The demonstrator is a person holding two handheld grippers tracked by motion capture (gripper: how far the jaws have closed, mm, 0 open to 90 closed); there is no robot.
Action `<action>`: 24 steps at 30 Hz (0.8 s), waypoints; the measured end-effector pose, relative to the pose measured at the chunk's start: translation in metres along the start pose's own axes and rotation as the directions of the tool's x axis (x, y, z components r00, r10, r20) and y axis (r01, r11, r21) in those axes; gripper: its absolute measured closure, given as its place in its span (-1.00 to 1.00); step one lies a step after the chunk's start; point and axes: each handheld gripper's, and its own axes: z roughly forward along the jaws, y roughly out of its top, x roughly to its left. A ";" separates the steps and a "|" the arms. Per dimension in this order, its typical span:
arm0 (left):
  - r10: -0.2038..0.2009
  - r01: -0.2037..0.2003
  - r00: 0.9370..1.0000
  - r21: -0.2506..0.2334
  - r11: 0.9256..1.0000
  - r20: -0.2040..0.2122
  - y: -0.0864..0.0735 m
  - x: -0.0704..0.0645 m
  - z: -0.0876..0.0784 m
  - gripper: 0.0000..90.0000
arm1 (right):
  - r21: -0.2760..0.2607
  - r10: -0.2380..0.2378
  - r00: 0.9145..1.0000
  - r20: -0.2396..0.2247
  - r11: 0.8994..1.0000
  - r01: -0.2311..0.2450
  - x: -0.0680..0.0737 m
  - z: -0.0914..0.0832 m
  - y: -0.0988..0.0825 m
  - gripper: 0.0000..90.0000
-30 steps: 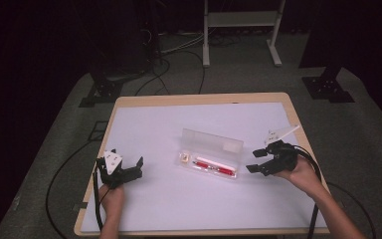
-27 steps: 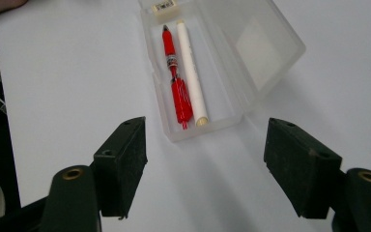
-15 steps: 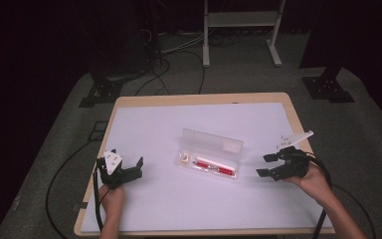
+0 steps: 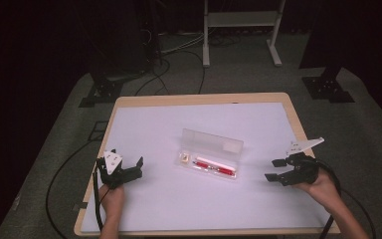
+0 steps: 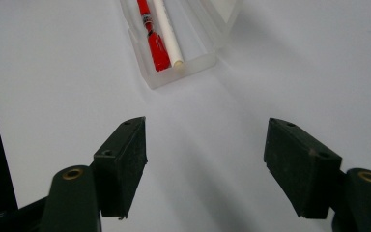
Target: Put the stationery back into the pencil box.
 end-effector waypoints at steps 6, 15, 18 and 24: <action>0.005 -0.005 1.000 0.001 1.000 0.001 0.000 0.000 0.000 -1.00 | -0.011 0.024 1.000 0.009 1.000 -0.024 -0.001 -0.006 -0.011 -0.32; 0.002 -0.002 1.000 0.002 1.000 0.000 0.000 0.000 0.000 -1.00 | -0.004 0.053 0.998 0.020 0.999 -0.053 -0.004 -0.012 -0.027 -0.32; 0.003 -0.003 1.000 0.004 1.000 -0.001 0.000 -0.001 0.000 -1.00 | -0.007 0.059 0.998 0.022 0.998 -0.059 -0.005 -0.013 -0.032 -0.32; 0.006 -0.006 1.000 0.006 1.000 -0.003 0.000 -0.001 0.000 -1.00 | -0.011 0.072 0.997 0.026 0.997 -0.072 -0.005 -0.016 -0.041 -0.32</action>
